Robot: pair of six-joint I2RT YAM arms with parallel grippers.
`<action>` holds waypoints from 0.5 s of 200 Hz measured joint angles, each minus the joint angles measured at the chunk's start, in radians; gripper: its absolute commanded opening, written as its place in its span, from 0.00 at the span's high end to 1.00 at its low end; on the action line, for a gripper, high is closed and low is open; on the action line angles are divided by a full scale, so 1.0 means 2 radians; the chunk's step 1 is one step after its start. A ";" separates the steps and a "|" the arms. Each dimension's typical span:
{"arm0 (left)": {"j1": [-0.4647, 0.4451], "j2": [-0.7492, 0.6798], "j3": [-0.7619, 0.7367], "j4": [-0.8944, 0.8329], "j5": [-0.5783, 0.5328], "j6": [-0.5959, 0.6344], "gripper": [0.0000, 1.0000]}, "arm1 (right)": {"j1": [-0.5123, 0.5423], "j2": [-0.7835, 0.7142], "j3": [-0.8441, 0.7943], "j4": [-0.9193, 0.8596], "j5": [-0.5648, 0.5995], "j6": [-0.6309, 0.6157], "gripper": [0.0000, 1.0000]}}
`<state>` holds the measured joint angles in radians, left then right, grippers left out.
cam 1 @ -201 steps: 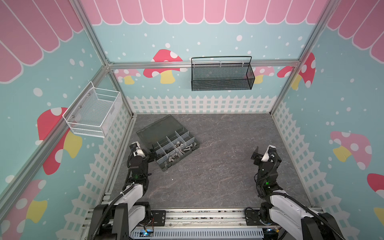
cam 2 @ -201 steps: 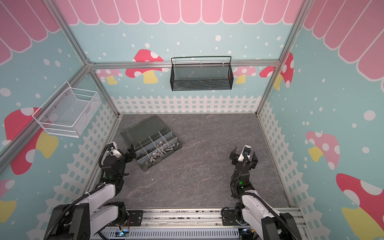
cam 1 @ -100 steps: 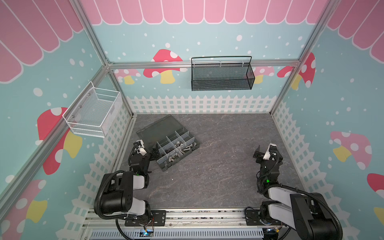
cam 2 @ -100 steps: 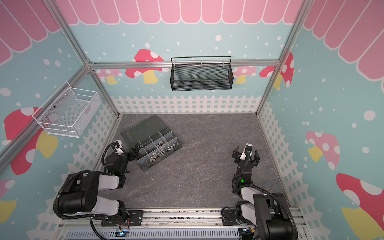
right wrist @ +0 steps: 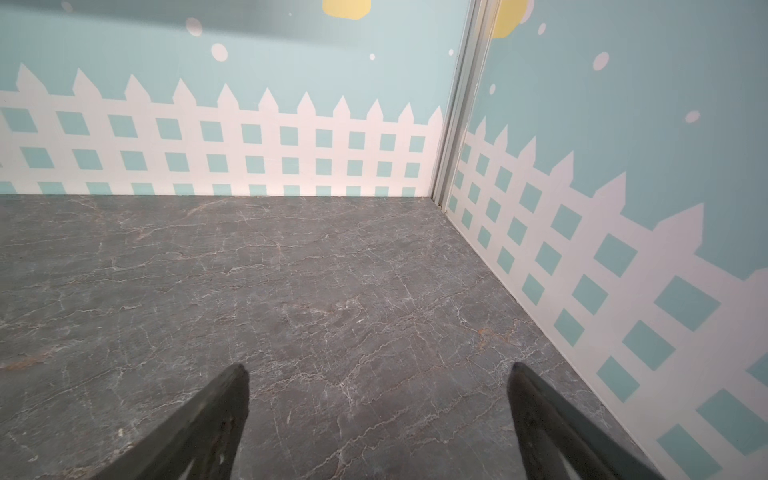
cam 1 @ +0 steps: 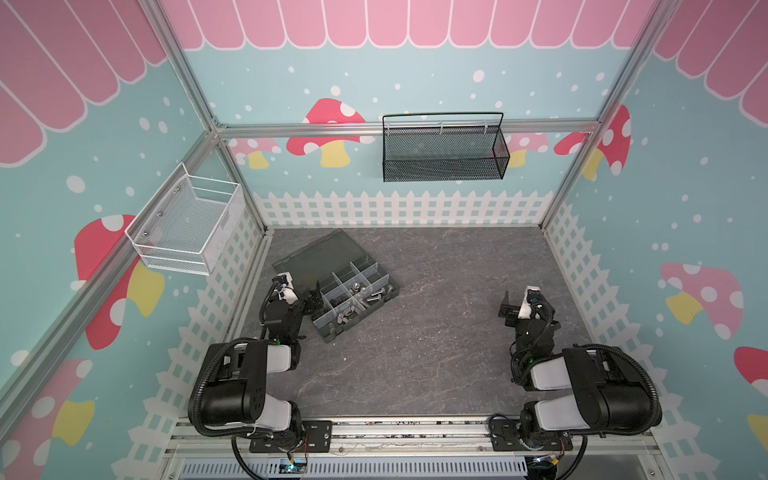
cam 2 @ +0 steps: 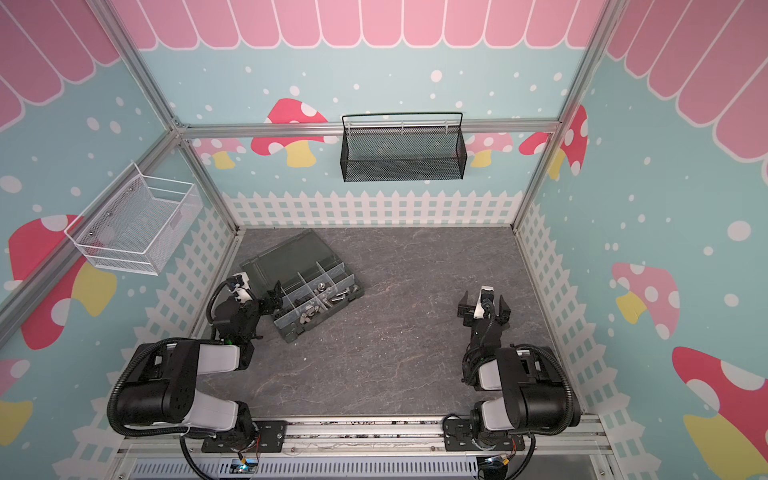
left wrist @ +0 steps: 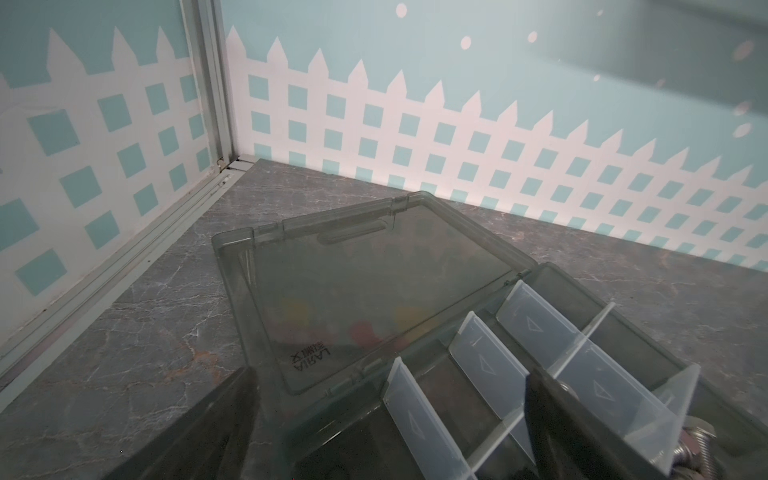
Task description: Sort the screws and nuts into containers
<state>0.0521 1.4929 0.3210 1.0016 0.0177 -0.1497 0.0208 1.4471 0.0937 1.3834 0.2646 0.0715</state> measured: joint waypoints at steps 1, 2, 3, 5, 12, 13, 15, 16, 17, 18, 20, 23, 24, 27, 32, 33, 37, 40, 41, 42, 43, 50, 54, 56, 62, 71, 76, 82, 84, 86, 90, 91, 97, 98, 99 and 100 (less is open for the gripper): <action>-0.003 0.002 0.002 0.000 -0.004 0.001 0.01 | 0.000 0.001 0.000 0.001 0.000 0.000 0.02; -0.004 0.003 0.003 0.000 -0.006 0.002 0.01 | 0.000 0.001 0.000 0.002 0.000 0.000 0.02; -0.007 0.005 0.005 0.000 -0.010 0.002 0.00 | 0.000 0.002 0.000 0.004 -0.001 0.000 0.02; -0.009 0.007 0.007 -0.001 -0.013 0.003 0.00 | 0.000 0.004 0.000 0.007 -0.001 -0.001 0.02; -0.019 0.010 0.017 -0.020 -0.029 0.005 0.00 | 0.000 0.012 0.000 0.017 -0.003 -0.002 0.02; -0.021 0.010 0.018 -0.021 -0.032 0.005 0.00 | 0.000 0.013 0.000 0.018 -0.003 -0.002 0.02; -0.023 0.012 0.019 -0.021 -0.036 0.006 0.00 | 0.000 0.017 0.000 0.022 -0.004 -0.002 0.02; -0.024 0.012 0.019 -0.021 -0.037 0.007 0.00 | 0.000 0.017 0.000 0.023 -0.004 -0.003 0.02; -0.025 0.013 0.020 -0.022 -0.039 0.007 0.00 | 0.000 0.019 0.000 0.025 -0.005 -0.003 0.02; -0.025 0.013 0.020 -0.022 -0.041 0.008 0.00 | 0.000 0.020 0.000 0.026 -0.005 -0.003 0.02; -0.027 0.014 0.020 -0.022 -0.044 0.009 0.00 | 0.000 0.023 0.000 0.028 -0.006 -0.004 0.02; -0.028 0.015 0.020 -0.020 -0.050 0.010 0.00 | 0.000 0.027 0.000 0.031 -0.008 -0.005 0.02; -0.028 0.016 0.020 -0.019 -0.051 0.010 0.00 | 0.000 0.028 0.000 0.031 -0.008 -0.005 0.02; -0.029 0.016 0.020 -0.021 -0.056 0.012 0.00 | 0.000 0.030 0.000 0.032 -0.010 -0.006 0.02; -0.029 0.016 0.020 -0.026 -0.063 0.012 0.00 | 0.000 0.031 0.000 0.030 -0.014 -0.007 0.02; -0.029 0.016 0.020 -0.028 -0.064 0.012 0.00 | 0.000 0.031 0.000 0.030 -0.015 -0.008 0.02; -0.029 0.016 0.020 -0.032 -0.070 0.012 0.00 | 0.000 0.031 0.000 0.030 -0.018 -0.009 0.02; -0.029 0.017 0.020 -0.033 -0.074 0.013 0.00 | 0.000 0.031 0.000 0.031 -0.019 -0.010 0.02; -0.029 0.017 0.020 -0.033 -0.074 0.013 0.00 | 0.000 0.031 0.000 0.031 -0.020 -0.010 0.02; -0.029 0.017 0.020 -0.033 -0.076 0.013 0.00 | 0.000 0.031 0.000 0.031 -0.021 -0.010 0.02; -0.029 0.017 0.020 -0.032 -0.077 0.013 0.00 | 0.000 0.031 0.000 0.031 -0.022 -0.010 0.02; -0.029 0.019 0.020 -0.032 -0.083 0.014 0.00 | 0.000 0.031 0.001 0.031 -0.026 -0.012 0.02; -0.029 0.019 0.020 -0.034 -0.087 0.014 0.00 | 0.000 0.031 0.001 0.030 -0.029 -0.014 0.02; -0.029 0.018 0.020 -0.036 -0.088 0.014 0.00 | 0.000 0.031 0.002 0.029 -0.031 -0.014 0.02; -0.029 0.018 0.020 -0.039 -0.091 0.014 0.00 | 0.000 0.031 0.005 0.022 -0.038 -0.017 0.02; -0.029 0.019 0.020 -0.039 -0.092 0.015 0.00 | -0.001 0.032 0.014 0.012 -0.051 -0.022 0.02; -0.029 0.019 0.020 -0.040 -0.091 0.017 0.00 | -0.001 0.033 0.021 0.005 -0.060 -0.026 0.02; -0.029 0.019 0.021 -0.043 -0.089 0.019 0.01 | -0.001 0.034 0.030 -0.004 -0.072 -0.031 0.02; -0.029 0.019 0.021 -0.045 -0.088 0.020 0.00 | -0.001 0.034 0.033 -0.007 -0.076 -0.032 0.02; -0.029 0.019 0.022 -0.047 -0.087 0.021 0.01 | -0.001 0.034 0.035 -0.009 -0.078 -0.033 0.02; -0.029 0.019 0.023 -0.050 -0.084 0.023 0.00 | -0.002 0.034 0.040 -0.014 -0.087 -0.035 0.02; -0.029 0.019 0.023 -0.051 -0.083 0.024 0.00 | -0.002 0.034 0.041 -0.015 -0.091 -0.036 0.02; -0.030 0.019 0.024 -0.054 -0.079 0.027 0.00 | -0.004 0.034 0.046 -0.019 -0.104 -0.039 0.02; -0.030 0.019 0.025 -0.054 -0.079 0.027 0.00 | -0.004 0.034 0.046 -0.019 -0.105 -0.039 0.02; -0.030 0.019 0.025 -0.054 -0.078 0.027 0.01 | -0.005 0.034 0.047 -0.019 -0.107 -0.040 0.02; -0.030 0.019 0.025 -0.054 -0.078 0.027 0.00 | -0.005 0.034 0.047 -0.019 -0.108 -0.040 0.02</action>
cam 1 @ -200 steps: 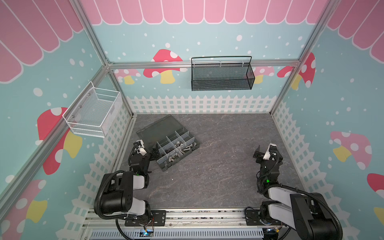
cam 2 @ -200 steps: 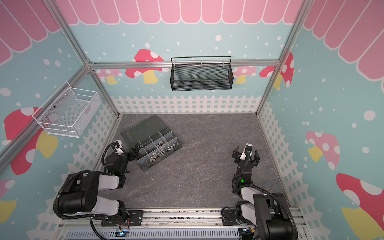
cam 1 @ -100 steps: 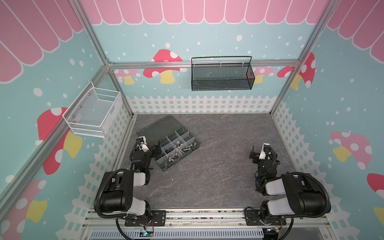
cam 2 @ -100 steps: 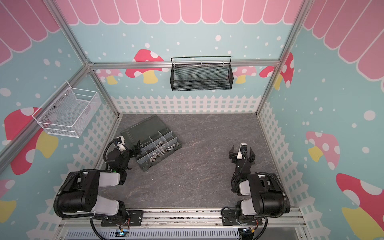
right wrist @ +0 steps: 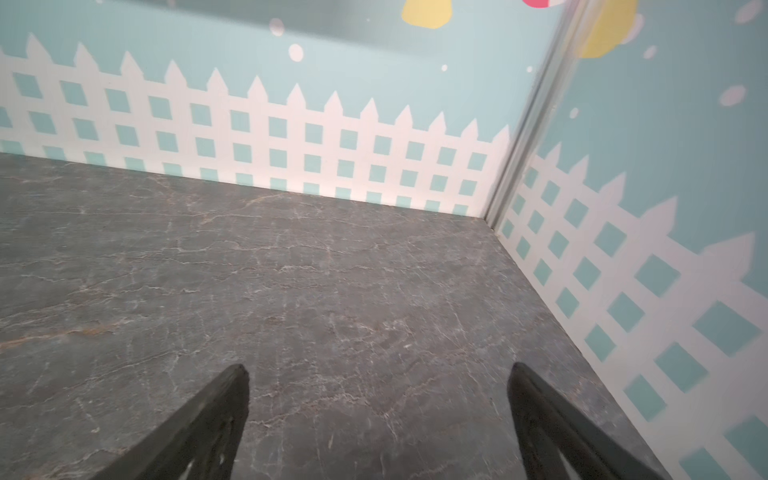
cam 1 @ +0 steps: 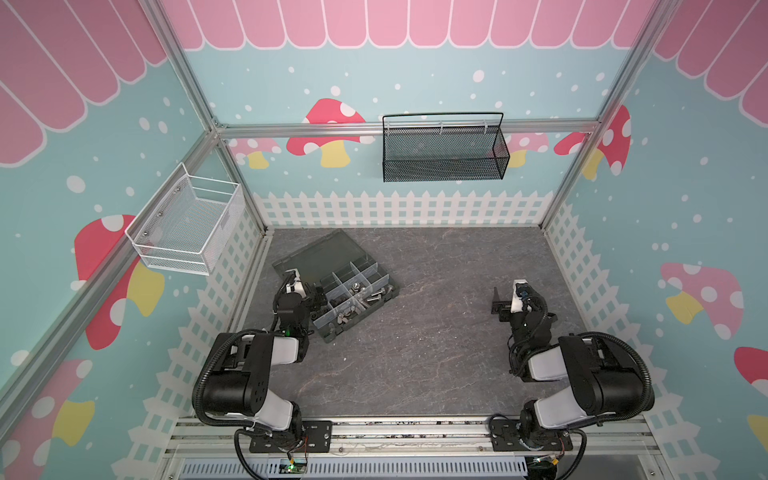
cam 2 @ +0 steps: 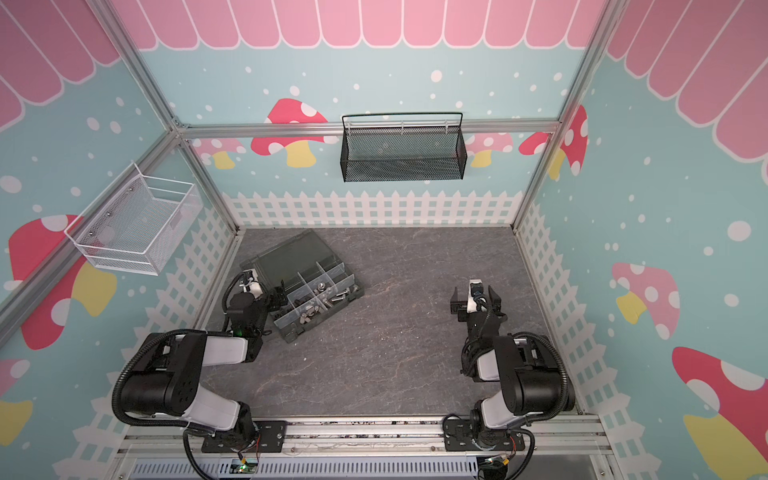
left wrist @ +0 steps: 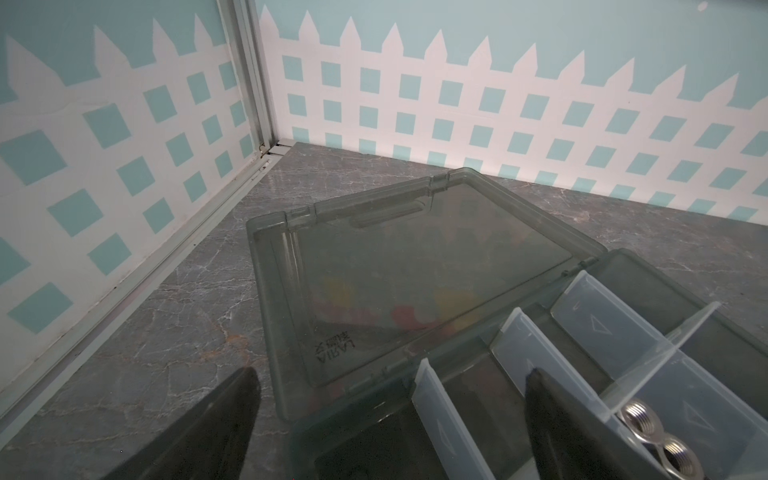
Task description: Sort the screws and nuts into containers
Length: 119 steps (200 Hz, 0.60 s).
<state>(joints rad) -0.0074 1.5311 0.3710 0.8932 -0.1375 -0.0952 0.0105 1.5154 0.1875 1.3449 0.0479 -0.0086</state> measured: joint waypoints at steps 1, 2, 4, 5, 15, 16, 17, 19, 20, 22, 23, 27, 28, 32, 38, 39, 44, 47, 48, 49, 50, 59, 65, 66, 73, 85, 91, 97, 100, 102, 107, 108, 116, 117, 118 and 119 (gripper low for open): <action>0.000 0.000 0.000 0.000 0.000 0.000 0.00 | -0.001 0.000 0.000 0.000 -0.002 0.000 0.02; 0.000 0.000 0.000 -0.001 0.000 0.001 0.00 | -0.001 0.000 0.001 -0.001 -0.004 -0.001 0.02; 0.000 0.000 0.001 -0.001 0.002 0.002 0.00 | -0.002 0.000 0.001 -0.002 -0.007 -0.001 0.02; 0.000 0.000 0.001 -0.001 0.002 0.002 0.00 | -0.002 0.000 0.001 -0.002 -0.009 -0.002 0.02; -0.001 0.000 0.003 -0.004 0.006 0.004 0.00 | -0.006 0.000 0.002 -0.007 -0.024 -0.004 0.02; -0.001 0.000 0.003 -0.004 0.006 0.005 0.00 | -0.006 0.000 0.002 -0.007 -0.024 -0.004 0.02; -0.001 0.000 0.003 -0.004 0.007 0.005 0.00 | -0.007 0.000 0.002 -0.008 -0.026 -0.005 0.02; -0.001 0.000 0.003 -0.004 0.007 0.005 0.00 | -0.008 0.000 0.002 -0.009 -0.029 -0.005 0.02; -0.001 0.000 0.003 -0.004 0.007 0.006 0.00 | -0.008 0.000 0.002 -0.010 -0.030 -0.005 0.02; -0.001 0.000 0.004 -0.004 0.008 0.006 0.00 | -0.009 0.000 0.002 -0.011 -0.033 -0.005 0.02; -0.001 0.000 0.004 -0.005 0.008 0.006 0.00 | -0.010 0.000 0.002 -0.011 -0.035 -0.005 0.02; -0.001 0.000 0.004 -0.005 0.010 0.007 0.00 | -0.011 0.000 0.002 -0.013 -0.041 -0.006 0.02; -0.001 0.000 0.004 -0.005 0.009 0.007 0.00 | -0.011 0.000 0.002 -0.014 -0.042 -0.007 0.02; -0.001 0.000 0.005 -0.007 0.010 0.008 0.00 | -0.013 0.000 0.002 -0.015 -0.048 -0.007 0.02; -0.001 0.000 0.005 -0.007 0.011 0.009 0.00 | -0.015 0.000 0.002 -0.018 -0.057 -0.008 0.02; -0.001 0.000 0.005 -0.007 0.011 0.009 0.00 | -0.015 0.000 0.002 -0.018 -0.059 -0.008 0.02; -0.001 0.000 0.005 -0.008 0.012 0.010 0.00 | -0.017 0.000 0.002 -0.019 -0.065 -0.009 0.02; -0.001 0.000 0.005 -0.008 0.013 0.010 0.00 | -0.018 0.000 0.002 -0.020 -0.069 -0.009 0.02; -0.001 0.000 0.005 -0.008 0.013 0.010 0.00 | -0.019 0.000 0.002 -0.020 -0.071 -0.009 0.02; -0.001 0.000 0.005 -0.008 0.013 0.010 0.00 | -0.019 0.000 0.002 -0.020 -0.072 -0.009 0.02; -0.001 0.000 0.005 -0.008 0.013 0.010 0.00 | -0.019 0.000 0.002 -0.020 -0.073 -0.009 0.02; -0.001 0.000 0.005 -0.010 0.013 0.011 0.00 | -0.022 0.000 0.002 -0.020 -0.081 -0.010 0.02; -0.001 0.000 0.005 -0.011 0.014 0.011 0.00 | -0.022 0.000 0.002 -0.020 -0.086 -0.010 0.02; -0.001 0.000 0.005 -0.011 0.014 0.011 0.00 | -0.022 0.000 0.002 -0.020 -0.086 -0.010 0.02; -0.001 0.000 0.005 -0.012 0.014 0.011 0.00 | -0.022 0.000 0.002 -0.020 -0.089 -0.011 0.02; -0.001 0.000 0.005 -0.013 0.015 0.011 0.01 | -0.022 0.000 0.002 -0.020 -0.093 -0.011 0.02; -0.001 0.000 0.005 -0.013 0.015 0.011 0.01 | -0.022 0.000 0.002 -0.020 -0.095 -0.011 0.02; -0.001 0.000 0.005 -0.014 0.015 0.011 0.00 | -0.022 0.000 0.002 -0.020 -0.096 -0.010 0.02; -0.001 0.000 0.005 -0.014 0.015 0.011 0.00 | -0.022 0.000 0.002 -0.020 -0.097 -0.010 0.02; -0.001 0.000 0.005 -0.014 0.015 0.011 0.00 | -0.022 0.000 0.002 -0.020 -0.097 -0.011 0.02; -0.001 0.000 0.005 -0.015 0.015 0.012 0.00 | -0.022 0.000 0.002 -0.020 -0.098 -0.010 0.02; -0.001 0.000 0.005 -0.015 0.015 0.012 0.00 | -0.022 0.000 0.002 -0.020 -0.098 -0.010 0.02; -0.001 0.000 0.005 -0.015 0.015 0.012 0.00 | -0.022 0.000 0.002 -0.020 -0.099 -0.010 0.02; -0.001 0.000 0.005 -0.014 0.015 0.012 0.00 | -0.022 0.000 0.002 -0.020 -0.099 -0.011 0.02; -0.001 0.000 0.005 -0.014 0.015 0.012 0.00 | -0.022 0.000 0.002 -0.020 -0.099 -0.010 0.02; -0.001 0.000 0.005 -0.014 0.015 0.012 0.00 | -0.022 0.000 0.002 -0.020 -0.099 -0.010 0.02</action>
